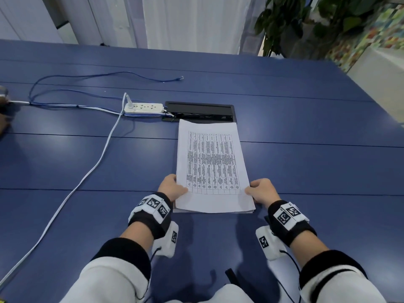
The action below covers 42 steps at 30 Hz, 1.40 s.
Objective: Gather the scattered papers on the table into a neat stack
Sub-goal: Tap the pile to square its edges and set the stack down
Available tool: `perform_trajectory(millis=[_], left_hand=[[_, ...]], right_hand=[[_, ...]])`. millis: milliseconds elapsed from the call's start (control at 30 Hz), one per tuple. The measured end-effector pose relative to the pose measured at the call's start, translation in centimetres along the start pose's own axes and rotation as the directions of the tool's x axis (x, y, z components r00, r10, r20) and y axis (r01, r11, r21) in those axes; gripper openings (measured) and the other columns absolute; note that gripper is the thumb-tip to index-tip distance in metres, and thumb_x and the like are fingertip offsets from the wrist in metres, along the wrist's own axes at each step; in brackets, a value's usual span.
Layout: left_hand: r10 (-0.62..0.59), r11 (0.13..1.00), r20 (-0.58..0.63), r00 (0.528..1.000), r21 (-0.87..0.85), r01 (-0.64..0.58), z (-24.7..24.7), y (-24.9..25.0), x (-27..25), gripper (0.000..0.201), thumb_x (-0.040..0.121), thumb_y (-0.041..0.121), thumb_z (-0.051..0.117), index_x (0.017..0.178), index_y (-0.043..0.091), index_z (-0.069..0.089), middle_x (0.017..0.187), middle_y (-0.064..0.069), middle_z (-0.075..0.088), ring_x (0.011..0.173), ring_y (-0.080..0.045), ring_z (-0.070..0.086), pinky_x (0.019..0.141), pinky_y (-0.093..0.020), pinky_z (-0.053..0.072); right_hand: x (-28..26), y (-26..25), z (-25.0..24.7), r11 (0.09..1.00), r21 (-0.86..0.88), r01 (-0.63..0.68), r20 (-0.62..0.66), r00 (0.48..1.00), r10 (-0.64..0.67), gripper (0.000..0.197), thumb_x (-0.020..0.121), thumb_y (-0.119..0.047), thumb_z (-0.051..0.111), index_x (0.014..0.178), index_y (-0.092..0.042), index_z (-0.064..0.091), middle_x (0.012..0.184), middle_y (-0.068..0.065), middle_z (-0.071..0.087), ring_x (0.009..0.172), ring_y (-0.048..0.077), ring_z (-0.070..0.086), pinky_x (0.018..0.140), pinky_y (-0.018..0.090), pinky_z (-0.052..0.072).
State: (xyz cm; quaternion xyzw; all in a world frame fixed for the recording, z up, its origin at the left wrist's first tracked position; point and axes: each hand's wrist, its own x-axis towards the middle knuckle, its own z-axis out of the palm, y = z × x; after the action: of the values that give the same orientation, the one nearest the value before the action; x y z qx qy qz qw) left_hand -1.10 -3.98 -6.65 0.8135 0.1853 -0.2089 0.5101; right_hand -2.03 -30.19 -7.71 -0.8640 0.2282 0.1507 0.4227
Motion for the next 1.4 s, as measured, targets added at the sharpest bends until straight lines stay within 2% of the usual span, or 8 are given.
perform_trajectory(millis=[133,233,300,467,667,967,1200,1400], left_hand=[[-0.072,0.901,-0.091,0.993,0.421,0.104,0.4,0.5,-0.1,0.05,0.087,0.024,0.059,0.128,0.001,0.042,0.136,-0.02,0.032,0.126,-0.035,0.036,0.104,-0.037,0.033],[-0.09,0.918,-0.096,0.991,0.379,0.12,0.8,0.7,-0.2,0.044,0.092,0.022,0.048,0.128,-0.002,0.043,0.138,-0.021,0.029,0.124,-0.037,0.039,0.105,-0.037,0.033],[-0.125,0.938,-0.084,0.989,0.316,0.145,0.9,0.9,0.0,0.042,0.094,0.02,0.041,0.128,-0.005,0.043,0.139,-0.024,0.033,0.122,-0.038,0.042,0.103,-0.037,0.035],[-0.116,0.992,-0.074,0.99,0.033,0.119,0.1,1.4,0.2,0.04,0.096,0.015,0.035,0.123,-0.011,0.048,0.125,-0.024,0.052,0.117,-0.039,0.051,0.1,-0.04,0.041],[-0.121,0.991,0.005,0.993,-0.047,0.122,-0.7,0.0,-1.0,0.03,0.094,0.01,0.043,0.064,0.012,0.04,0.066,-0.005,0.042,0.076,-0.025,0.045,0.068,-0.031,0.044],[-0.08,0.993,0.128,0.988,-0.074,0.09,-1.5,-0.3,-1.3,0.005,0.09,0.008,0.049,0.09,0.008,0.054,0.082,-0.01,0.053,0.068,-0.019,0.053,0.052,-0.025,0.051],[0.0,0.958,0.178,0.984,0.283,-0.051,-1.6,-2.0,-2.4,0.031,0.072,0.025,0.075,0.081,-0.003,0.064,0.071,-0.006,0.06,0.059,-0.019,0.051,0.055,-0.024,0.041],[0.115,0.745,0.024,0.993,0.66,-0.102,-0.3,-1.5,-3.8,0.037,0.063,0.011,0.078,0.083,0.008,0.046,0.102,-0.013,0.063,0.096,-0.032,0.061,0.072,-0.033,0.048]], right_hand=[[-0.4,0.2,0.3,0.999,-0.037,0.033,-0.063,0.997,-0.035,0.017,0.079,-0.005,0.057,0.083,0.004,0.071,0.092,0.018,0.072,0.087,0.031,0.066,0.076,0.032,0.051],[-0.6,0.5,0.5,0.999,-0.029,0.025,-0.117,0.993,-0.028,0.022,0.081,-0.006,0.054,0.087,0.011,0.067,0.098,0.026,0.068,0.101,0.037,0.061,0.08,0.036,0.051],[-0.7,0.4,0.8,0.999,-0.04,0.009,-0.117,0.993,-0.013,0.022,0.081,-0.004,0.051,0.065,0.009,0.06,0.072,0.026,0.063,0.079,0.046,0.055,0.062,0.03,0.042],[-1.0,-0.6,0.8,0.997,-0.069,-0.043,-0.095,0.995,0.036,0.039,0.082,0.003,0.042,0.05,-0.013,0.027,0.052,0.002,0.029,0.051,0.016,0.024,0.046,0.028,0.023],[-1.4,0.2,-0.4,0.997,-0.068,-0.023,-0.014,1.0,0.022,0.022,0.077,-0.007,0.052,0.059,-0.01,0.04,0.064,0.009,0.034,0.065,0.018,0.031,0.057,0.027,0.028],[-2.2,0.4,-0.3,0.993,-0.1,0.06,0.014,0.998,-0.059,0.018,0.081,-0.007,0.056,0.064,-0.001,0.059,0.063,0.008,0.046,0.061,0.02,0.04,0.059,0.026,0.035],[-5.0,1.3,-2.3,0.981,-0.076,0.177,0.329,0.933,-0.143,0.024,0.068,0.002,0.074,0.09,-0.007,0.07,0.068,0.001,0.07,0.057,0.004,0.062,0.057,0.013,0.046],[-4.7,1.1,-1.3,0.884,-0.41,0.223,0.117,0.974,-0.192,0.024,0.065,-0.002,0.073,0.089,-0.004,0.07,0.079,0.006,0.07,0.075,0.019,0.062,0.066,0.023,0.048]])
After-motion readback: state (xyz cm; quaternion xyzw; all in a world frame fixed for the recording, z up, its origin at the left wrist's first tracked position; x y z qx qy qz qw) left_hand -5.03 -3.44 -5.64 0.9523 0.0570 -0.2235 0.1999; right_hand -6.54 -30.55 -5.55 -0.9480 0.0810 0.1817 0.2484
